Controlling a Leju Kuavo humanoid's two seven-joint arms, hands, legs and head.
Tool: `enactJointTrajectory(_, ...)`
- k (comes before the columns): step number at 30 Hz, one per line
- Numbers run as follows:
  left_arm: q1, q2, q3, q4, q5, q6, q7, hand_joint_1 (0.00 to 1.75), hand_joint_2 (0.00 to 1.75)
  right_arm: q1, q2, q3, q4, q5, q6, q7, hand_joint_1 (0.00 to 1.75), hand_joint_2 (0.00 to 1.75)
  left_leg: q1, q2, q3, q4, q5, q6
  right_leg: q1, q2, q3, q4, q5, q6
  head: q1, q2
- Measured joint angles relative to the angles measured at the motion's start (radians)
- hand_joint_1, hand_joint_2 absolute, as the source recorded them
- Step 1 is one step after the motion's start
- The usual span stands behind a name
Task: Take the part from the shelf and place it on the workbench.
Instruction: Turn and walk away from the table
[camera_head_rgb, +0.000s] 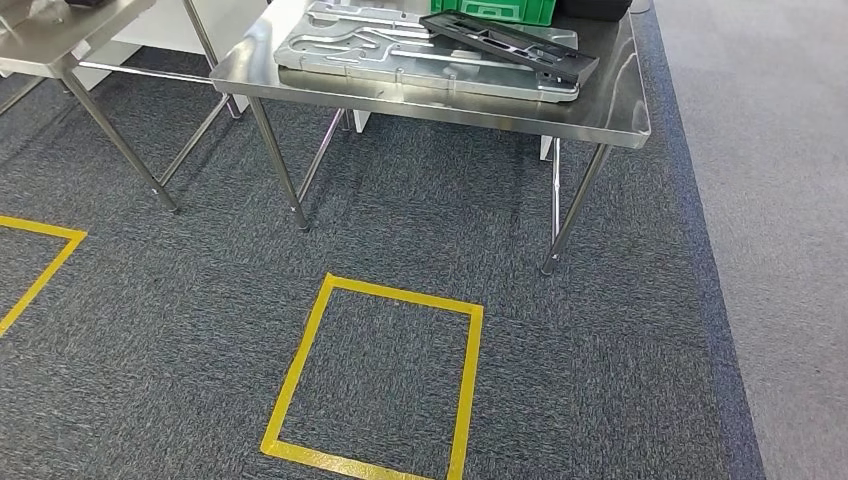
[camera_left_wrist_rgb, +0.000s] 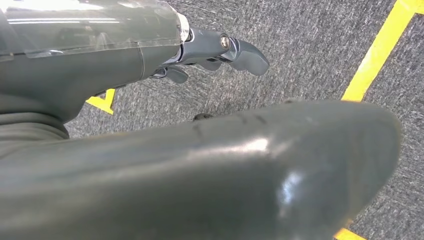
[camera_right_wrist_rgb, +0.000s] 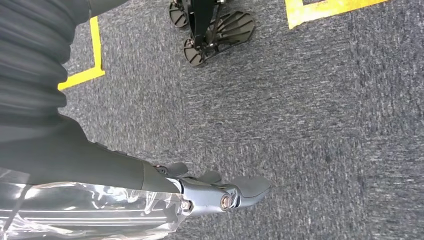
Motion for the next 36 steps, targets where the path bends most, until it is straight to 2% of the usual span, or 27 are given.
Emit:
enactJointTrajectory(23, 0.0, 0.0, 0.0, 0.0, -0.011, 0.007, -0.005, 0.0, 0.0, -0.002, 0.0, 0.0, 0.0, -0.004, 0.001, -0.052, 0.0, 1.75, 0.0, 0.0, -0.001, 0.002, 0.0, 0.001, -0.002, 0.0, 0.0, -0.001, 0.001, 0.001, 0.0, 0.0)
enactJointTrajectory(27, 0.0, 0.0, 0.0, 0.0, -0.012, 0.009, -0.002, 0.0, 0.0, -0.002, 0.0, -0.005, 0.0, -0.002, 0.018, -0.02, 0.0, 0.0, -0.005, 0.0, -0.005, 0.005, 0.0, 0.007, -0.007, -0.001, -0.002, -0.002, 0.004, 0.008, 0.0, 0.0)
enactJointTrajectory(30, 0.0, 0.0, 0.0, 0.0, -0.011, 0.009, -0.002, 0.0, 0.0, -0.002, 0.0, -0.005, 0.0, 0.001, 0.016, -0.009, 0.0, 0.0, -0.004, 0.0, -0.005, -0.001, 0.005, 0.019, -0.008, -0.001, -0.001, -0.004, 0.007, 0.018, 0.0, 0.0)
enactJointTrajectory(32, 0.0, 0.0, 0.0, 0.0, -0.011, 0.009, -0.003, 0.0, 0.0, -0.002, 0.0, -0.005, 0.0, 0.002, 0.017, -0.01, 0.0, 0.0, 0.001, 0.002, -0.002, -0.015, 0.016, 0.029, -0.007, 0.0, -0.013, 0.023, -0.016, 0.024, 0.0, 0.0)
enactJointTrajectory(33, 0.0, 0.0, 0.0, 0.0, -0.011, 0.009, -0.004, 0.0, 0.0, -0.002, 0.0, -0.005, 0.0, 0.003, 0.017, -0.011, 0.0, 0.0, 0.003, 0.003, -0.001, -0.021, 0.021, 0.033, -0.006, 0.0, -0.031, 0.063, -0.044, 0.025, 0.001, 0.0)
enactJointTrajectory(35, 0.002, 0.0, 0.0, 0.0, -0.011, 0.009, -0.008, 0.0, 0.0, -0.002, 0.0, -0.006, 0.0, 0.004, 0.016, -0.012, 0.0, 0.0, 0.001, 0.004, -0.005, -0.022, 0.023, 0.036, -0.007, 0.001, -0.089, 0.191, -0.114, 0.027, 0.002, 0.0)
enactJointTrajectory(36, 0.003, 0.0, 0.0, 0.0, -0.011, 0.009, -0.009, 0.0, 0.0, -0.001, 0.0, -0.006, 0.0, 0.004, 0.016, -0.012, 0.0, 0.0, 0.0, 0.004, -0.006, -0.022, 0.023, 0.036, -0.007, 0.001, -0.114, 0.247, -0.134, 0.027, 0.002, 0.0)
